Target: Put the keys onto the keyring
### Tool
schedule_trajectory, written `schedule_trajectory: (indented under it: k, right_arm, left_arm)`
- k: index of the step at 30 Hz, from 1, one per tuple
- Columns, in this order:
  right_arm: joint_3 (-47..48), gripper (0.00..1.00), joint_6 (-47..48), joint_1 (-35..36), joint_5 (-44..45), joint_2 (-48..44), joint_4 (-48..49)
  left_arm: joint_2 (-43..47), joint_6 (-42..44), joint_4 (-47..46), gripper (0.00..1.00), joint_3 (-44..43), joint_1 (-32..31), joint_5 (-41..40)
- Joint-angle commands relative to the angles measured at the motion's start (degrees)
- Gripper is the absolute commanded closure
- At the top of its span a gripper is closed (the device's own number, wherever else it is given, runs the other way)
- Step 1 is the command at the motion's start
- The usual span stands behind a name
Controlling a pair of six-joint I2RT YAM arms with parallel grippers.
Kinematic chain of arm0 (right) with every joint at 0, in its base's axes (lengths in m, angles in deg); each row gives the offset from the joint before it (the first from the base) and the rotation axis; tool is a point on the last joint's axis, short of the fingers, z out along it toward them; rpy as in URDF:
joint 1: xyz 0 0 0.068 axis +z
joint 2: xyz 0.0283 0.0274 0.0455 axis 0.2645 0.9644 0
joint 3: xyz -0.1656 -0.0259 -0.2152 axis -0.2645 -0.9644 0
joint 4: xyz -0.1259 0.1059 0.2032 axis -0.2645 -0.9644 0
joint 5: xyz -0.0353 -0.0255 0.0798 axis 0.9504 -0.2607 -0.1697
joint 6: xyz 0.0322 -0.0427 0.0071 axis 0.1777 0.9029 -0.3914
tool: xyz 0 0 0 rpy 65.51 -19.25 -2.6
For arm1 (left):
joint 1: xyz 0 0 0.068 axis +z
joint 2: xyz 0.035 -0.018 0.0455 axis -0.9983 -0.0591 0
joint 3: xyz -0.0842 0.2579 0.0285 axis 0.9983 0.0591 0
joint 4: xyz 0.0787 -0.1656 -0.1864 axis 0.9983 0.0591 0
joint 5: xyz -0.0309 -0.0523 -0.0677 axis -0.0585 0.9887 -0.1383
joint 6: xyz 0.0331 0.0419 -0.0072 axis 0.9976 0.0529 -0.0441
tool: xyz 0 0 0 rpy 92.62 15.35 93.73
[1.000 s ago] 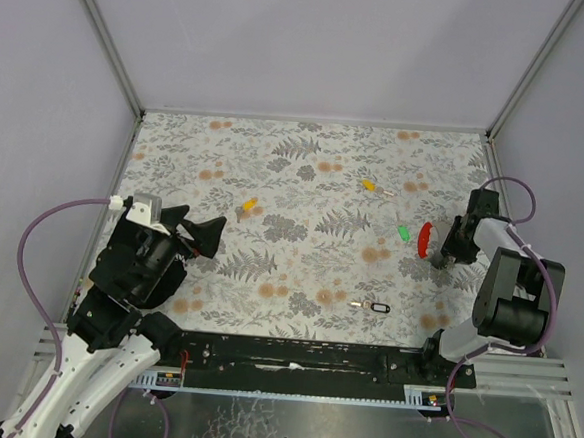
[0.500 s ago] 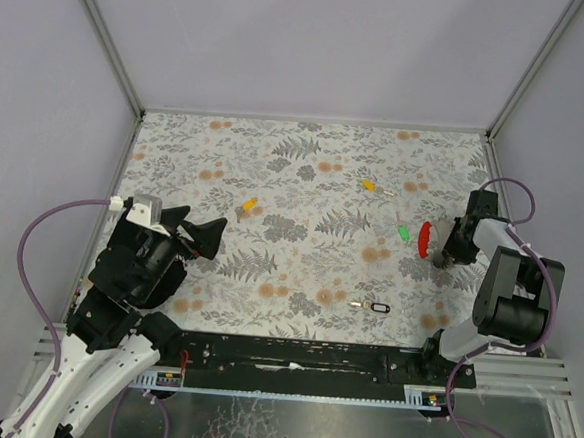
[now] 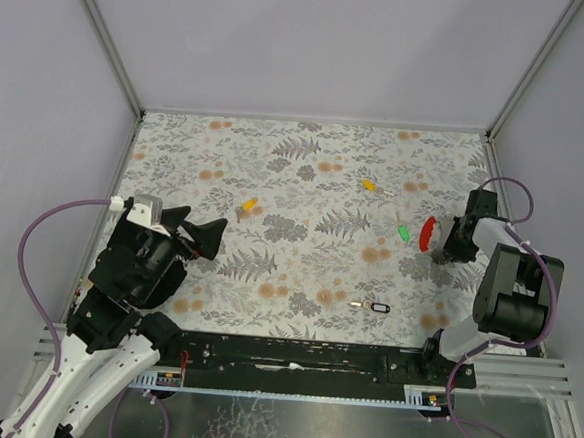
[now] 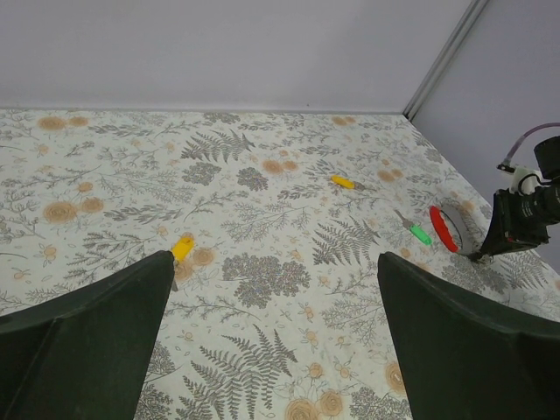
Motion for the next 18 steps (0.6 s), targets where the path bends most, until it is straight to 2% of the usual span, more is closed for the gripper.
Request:
schedule_trajectory:
  k: [1,10,18]
  right_arm:
    - [0.58,0.81,0.36,-0.06,0.96,-1.61,-0.82]
    - [1.73,0.99,0.47,-0.11,-1.38,-6.53,-1.91]
    - [3.32,1.0,0.7,0.02,-5.13,-9.78,-2.57]
  left_arm:
    - [0.17,1.0,-0.38,0.0,-0.33,-0.57,1.05]
    - [-0.9,1.17,-0.39,0.0,-0.41,-0.57,2.04]
    - [-2.84,0.97,-0.33,0.0,-0.66,-0.64,2.36]
